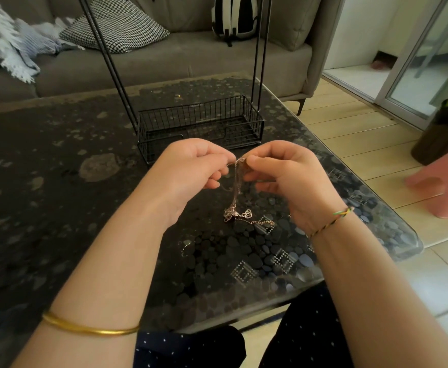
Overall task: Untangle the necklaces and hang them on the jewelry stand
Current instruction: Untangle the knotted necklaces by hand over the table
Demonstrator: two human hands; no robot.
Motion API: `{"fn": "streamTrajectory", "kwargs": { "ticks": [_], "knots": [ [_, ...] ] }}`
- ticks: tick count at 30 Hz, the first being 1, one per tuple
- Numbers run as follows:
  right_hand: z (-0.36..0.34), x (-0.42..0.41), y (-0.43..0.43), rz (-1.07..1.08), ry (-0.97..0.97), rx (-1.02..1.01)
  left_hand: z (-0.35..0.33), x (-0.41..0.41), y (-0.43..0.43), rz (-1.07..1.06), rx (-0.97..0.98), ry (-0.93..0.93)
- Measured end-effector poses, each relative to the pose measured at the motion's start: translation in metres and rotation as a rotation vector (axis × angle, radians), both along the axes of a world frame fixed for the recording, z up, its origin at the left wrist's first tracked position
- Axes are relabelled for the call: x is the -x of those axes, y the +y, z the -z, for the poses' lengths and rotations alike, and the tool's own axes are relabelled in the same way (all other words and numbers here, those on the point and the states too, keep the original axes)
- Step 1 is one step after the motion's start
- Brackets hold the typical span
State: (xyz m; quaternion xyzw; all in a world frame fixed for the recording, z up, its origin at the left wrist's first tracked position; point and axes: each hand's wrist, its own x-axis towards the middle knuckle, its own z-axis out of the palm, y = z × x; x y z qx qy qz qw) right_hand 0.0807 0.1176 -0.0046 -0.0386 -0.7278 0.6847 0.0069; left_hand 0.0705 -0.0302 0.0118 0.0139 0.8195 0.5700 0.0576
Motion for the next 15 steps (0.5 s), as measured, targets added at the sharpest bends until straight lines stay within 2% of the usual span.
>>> {"fn": "streamTrajectory", "kwargs": {
  "ticks": [11, 15],
  "knots": [
    [0.0015, 0.0003, -0.0016, -0.016, 0.047, -0.104, 0.0012, -0.0009, 0.0021, -0.122, 0.217, 0.164],
    [0.0014, 0.0012, -0.0026, -0.073, -0.013, -0.026, 0.0000, -0.0031, 0.0029, -0.145, 0.239, 0.186]
  ]
}}
